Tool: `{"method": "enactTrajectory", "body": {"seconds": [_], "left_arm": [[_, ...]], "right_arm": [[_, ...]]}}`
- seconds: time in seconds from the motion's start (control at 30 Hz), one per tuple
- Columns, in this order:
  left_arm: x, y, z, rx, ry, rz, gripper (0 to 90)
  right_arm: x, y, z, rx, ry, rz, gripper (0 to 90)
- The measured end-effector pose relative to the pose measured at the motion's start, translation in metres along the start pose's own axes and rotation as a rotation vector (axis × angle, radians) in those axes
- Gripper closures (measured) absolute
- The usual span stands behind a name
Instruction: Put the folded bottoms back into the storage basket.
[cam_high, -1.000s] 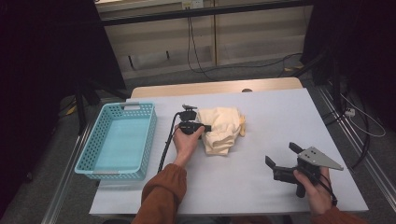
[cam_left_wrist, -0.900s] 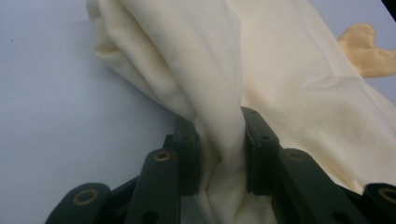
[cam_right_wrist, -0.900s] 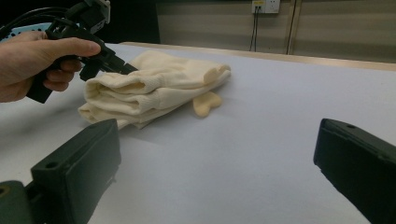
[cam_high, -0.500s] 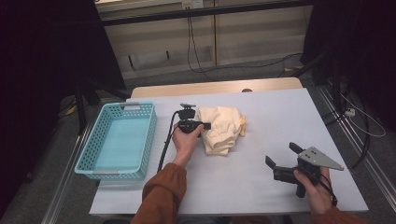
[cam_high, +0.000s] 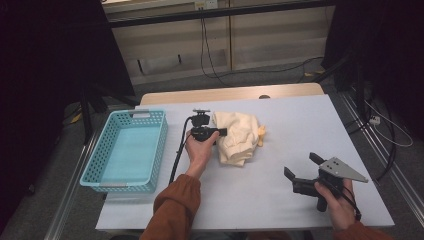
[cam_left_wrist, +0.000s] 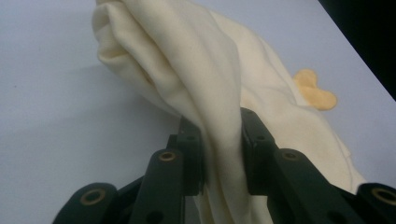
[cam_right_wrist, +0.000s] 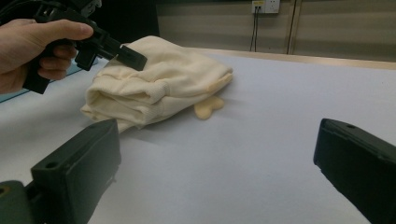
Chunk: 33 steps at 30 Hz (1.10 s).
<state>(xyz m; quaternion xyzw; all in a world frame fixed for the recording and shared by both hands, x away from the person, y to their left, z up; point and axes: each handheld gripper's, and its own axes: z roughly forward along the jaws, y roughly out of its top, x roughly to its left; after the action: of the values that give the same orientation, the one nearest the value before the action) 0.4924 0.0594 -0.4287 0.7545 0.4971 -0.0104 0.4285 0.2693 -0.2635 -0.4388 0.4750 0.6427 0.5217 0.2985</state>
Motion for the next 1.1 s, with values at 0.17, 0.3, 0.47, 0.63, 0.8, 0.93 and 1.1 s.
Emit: {"method": "enactTrajectory", "body": {"seconds": [0.17, 0.3, 0.47, 0.63, 0.8, 0.93, 1.1], "left_arm": [[-0.005, 0.002, -0.003, -0.005, -0.007, 0.015, 73.7], [-0.011, 0.002, -0.006, -0.020, -0.013, 0.041, 73.7], [-0.018, 0.007, -0.012, -0.031, -0.021, 0.067, 73.9], [-0.025, 0.009, -0.014, -0.034, -0.015, 0.099, 74.1], [-0.030, 0.012, -0.019, -0.049, -0.018, 0.128, 74.3], [-0.033, 0.013, -0.023, -0.052, -0.010, 0.149, 74.3], [-0.034, 0.015, -0.026, -0.053, -0.001, 0.149, 74.3]], "right_arm": [[0.000, 0.000, 0.000, -0.002, 0.003, 0.001, 0.6], [0.000, 0.000, 0.000, -0.002, 0.001, 0.000, 0.6], [0.000, 0.000, 0.000, -0.001, 0.002, -0.001, 0.6], [0.000, 0.000, 0.000, -0.001, 0.001, -0.001, 0.6], [0.000, 0.000, 0.000, -0.002, 0.003, 0.001, 0.6], [0.000, 0.000, 0.000, -0.001, 0.001, -0.002, 0.6], [0.000, 0.000, 0.000, -0.001, 0.001, -0.003, 0.6]]}}
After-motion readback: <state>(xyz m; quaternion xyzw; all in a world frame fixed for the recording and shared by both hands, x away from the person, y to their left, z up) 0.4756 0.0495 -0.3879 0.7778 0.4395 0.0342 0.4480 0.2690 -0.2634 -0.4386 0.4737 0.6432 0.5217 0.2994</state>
